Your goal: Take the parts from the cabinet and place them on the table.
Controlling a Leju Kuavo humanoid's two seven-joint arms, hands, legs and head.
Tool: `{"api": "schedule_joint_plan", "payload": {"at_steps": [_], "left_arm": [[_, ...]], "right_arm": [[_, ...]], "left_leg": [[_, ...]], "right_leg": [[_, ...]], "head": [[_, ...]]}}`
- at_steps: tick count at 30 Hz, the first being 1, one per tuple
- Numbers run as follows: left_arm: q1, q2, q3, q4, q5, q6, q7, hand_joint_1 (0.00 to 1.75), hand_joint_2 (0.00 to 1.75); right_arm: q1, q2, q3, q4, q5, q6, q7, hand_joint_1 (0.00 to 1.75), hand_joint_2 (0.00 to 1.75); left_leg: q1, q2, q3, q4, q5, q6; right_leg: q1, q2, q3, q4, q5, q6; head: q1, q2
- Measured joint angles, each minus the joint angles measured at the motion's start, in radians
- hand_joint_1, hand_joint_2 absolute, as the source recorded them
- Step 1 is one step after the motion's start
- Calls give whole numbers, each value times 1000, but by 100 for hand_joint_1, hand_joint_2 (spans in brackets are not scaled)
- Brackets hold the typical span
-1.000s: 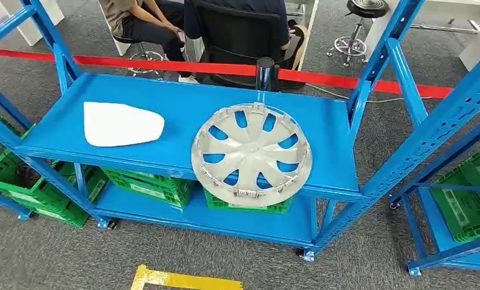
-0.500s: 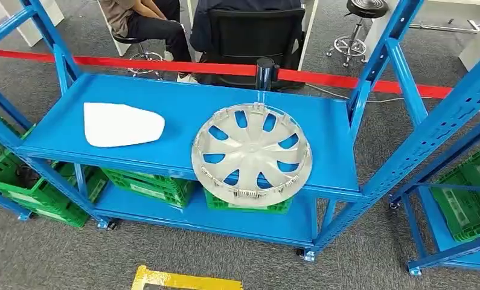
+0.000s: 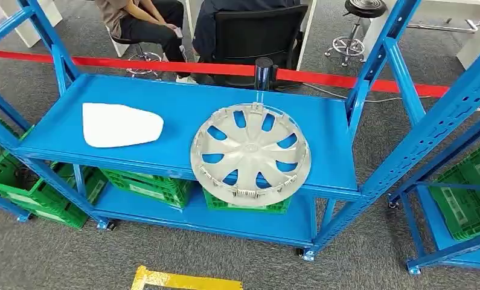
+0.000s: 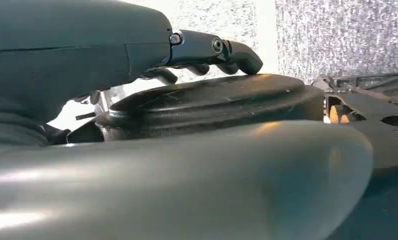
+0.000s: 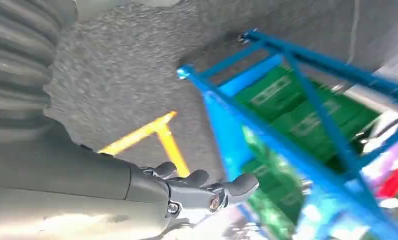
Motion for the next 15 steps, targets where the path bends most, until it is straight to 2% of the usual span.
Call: {"api": "schedule_joint_plan", "payload": {"at_steps": [3,7,9,12,15], "left_arm": [[0,0,0,0,1,2,5,0,0],[0,3,0,1,-5,2,19,0,0],[0,4,0,2,-10,0,21,0,0],[0,7,0,2,-11,0,23,0,0],[0,8,0,2,-11,0,24,0,0]], "right_arm": [[23,0,68,-113,169,0,101,0,175],[38,-7,183,-294,518,0,286,0,175],[38,-21,248,-373,631,0,361,0,175],[41,-29,308,-448,658,0,391,0,175],[46,-39,356,-508,661,0,394,0,175]], "left_leg": [[0,0,0,0,0,0],[0,0,0,0,0,0],[0,0,2,0,0,0],[0,-1,1,0,1,0],[0,0,1,0,1,0]], "right_leg": [[0,0,0,0,0,0],[0,0,0,0,0,0],[0,0,0,0,0,0],[0,-1,0,0,0,0],[0,0,0,0,0,0]], "head": [[0,0],[-1,0],[-1,0],[0,0],[0,0]]}}
